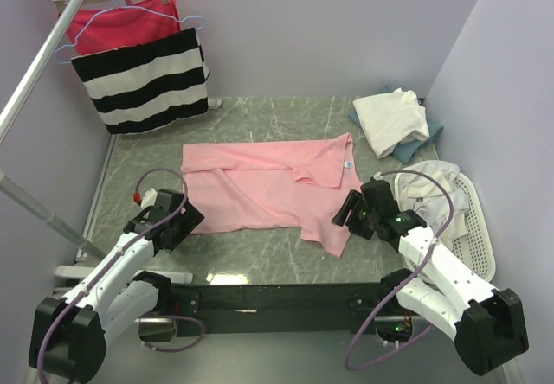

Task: Fold and stack the t-shirts
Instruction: Grap the side of the flattened tshirt closest away from the robot with both arms

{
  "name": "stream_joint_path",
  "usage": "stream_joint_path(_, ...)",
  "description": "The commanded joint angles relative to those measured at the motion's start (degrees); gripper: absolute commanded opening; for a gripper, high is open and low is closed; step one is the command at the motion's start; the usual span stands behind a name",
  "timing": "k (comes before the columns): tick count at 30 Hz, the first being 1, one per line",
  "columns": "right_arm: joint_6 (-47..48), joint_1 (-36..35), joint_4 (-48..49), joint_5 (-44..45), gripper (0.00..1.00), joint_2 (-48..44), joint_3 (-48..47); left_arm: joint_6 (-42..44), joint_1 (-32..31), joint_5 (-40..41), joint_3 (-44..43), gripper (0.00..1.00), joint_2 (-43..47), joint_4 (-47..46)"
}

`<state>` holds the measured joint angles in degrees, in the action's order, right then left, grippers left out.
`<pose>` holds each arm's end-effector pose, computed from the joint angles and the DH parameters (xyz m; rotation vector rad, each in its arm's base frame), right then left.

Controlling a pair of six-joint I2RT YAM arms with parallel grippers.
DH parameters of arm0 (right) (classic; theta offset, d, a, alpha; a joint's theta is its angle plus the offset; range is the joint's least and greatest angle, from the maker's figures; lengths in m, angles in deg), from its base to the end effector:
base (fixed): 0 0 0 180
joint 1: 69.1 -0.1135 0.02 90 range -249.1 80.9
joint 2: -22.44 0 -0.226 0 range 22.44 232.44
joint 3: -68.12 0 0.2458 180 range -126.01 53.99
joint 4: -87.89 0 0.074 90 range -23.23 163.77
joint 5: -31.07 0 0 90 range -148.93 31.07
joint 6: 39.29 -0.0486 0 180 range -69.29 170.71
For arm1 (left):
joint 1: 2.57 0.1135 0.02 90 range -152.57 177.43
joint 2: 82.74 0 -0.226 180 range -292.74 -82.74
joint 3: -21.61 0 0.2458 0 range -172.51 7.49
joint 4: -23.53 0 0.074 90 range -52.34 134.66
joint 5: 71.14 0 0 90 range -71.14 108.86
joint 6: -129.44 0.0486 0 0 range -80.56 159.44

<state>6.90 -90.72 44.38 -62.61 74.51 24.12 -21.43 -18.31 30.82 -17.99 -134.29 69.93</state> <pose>0.1853 0.0768 0.1613 0.4638 2.5139 0.5505 0.1796 -0.0401 0.1361 -1.0575 2.3459 -0.2405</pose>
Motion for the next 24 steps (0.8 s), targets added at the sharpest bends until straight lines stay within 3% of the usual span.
stream_joint_path(1,-0.4,-0.4,0.4,2.3,0.67,-0.7,1.3,-5.5,-0.3,5.3,0.5,0.95,1.3,1.6)
stream_joint_path(8,-2.6,-0.5,1.6,3.6,0.67,-0.5,3.8,-4.0,-0.4,8.1,1.4,0.86,-4.4,-2.8)
stream_joint_path(11,-3.6,-0.5,0.7,2.9,0.66,-0.7,4.1,-2.7,-0.4,8.9,1.0,0.67,-6.6,-4.6)
stream_joint_path(12,-4.2,-0.5,0.9,2.4,0.66,-1.7,4.4,-2.5,-0.4,8.8,1.0,0.54,-6.9,-4.8)
stream_joint_path(14,-4.5,-0.6,1.1,0.8,0.66,-2.2,5.3,-2.0,-0.4,8.2,1.3,0.38,-7.3,-5.7)
stream_joint_path(15,-5.0,-0.6,0.3,-0.2,0.66,-2.6,5.4,-1.7,-0.3,8.1,1.4,0.21,-7.4,-5.9)
stream_joint_path(18,-6.2,-2.2,-2.3,0.8,0.66,-2.6,6.0,-1.3,-0.4,7.4,1.7,0.01,-7.1,-6.4)
stream_joint_path(24,-7.8,-5.1,-0.4,-0.2,0.64,-0.5,7.6,-1.1,-0.3,6.8,1.8,0.01,-5.6,-6.3)
